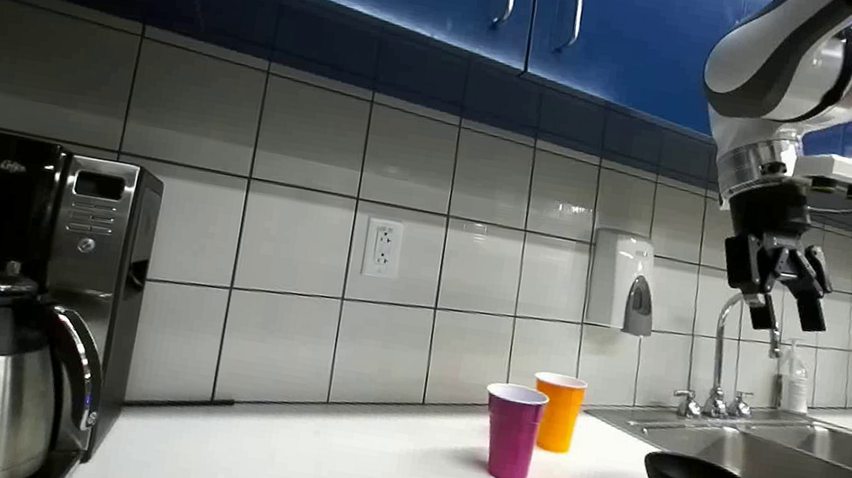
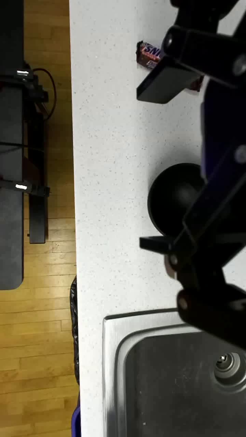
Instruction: Put the candy bar into the black bowl
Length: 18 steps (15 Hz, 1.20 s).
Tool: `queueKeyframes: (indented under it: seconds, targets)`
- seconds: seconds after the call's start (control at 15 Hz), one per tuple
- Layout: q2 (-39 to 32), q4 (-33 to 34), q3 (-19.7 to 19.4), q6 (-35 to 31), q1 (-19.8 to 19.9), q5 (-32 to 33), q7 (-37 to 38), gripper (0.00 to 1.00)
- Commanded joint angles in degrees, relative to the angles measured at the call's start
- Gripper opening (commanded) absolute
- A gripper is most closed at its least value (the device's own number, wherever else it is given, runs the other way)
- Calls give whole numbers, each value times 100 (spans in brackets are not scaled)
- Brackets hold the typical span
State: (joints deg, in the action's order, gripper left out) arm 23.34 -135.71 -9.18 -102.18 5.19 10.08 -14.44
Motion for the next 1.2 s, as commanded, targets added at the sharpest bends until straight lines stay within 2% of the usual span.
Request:
queueKeyframes:
  seconds: [0.0, 0.67, 1.13]
  targets:
    - [-5, 7, 14, 6, 13, -6, -4, 100]
    - [12, -29, 34, 7, 4, 8, 9, 100]
    - [274, -535, 208, -385, -38, -483, 822, 100]
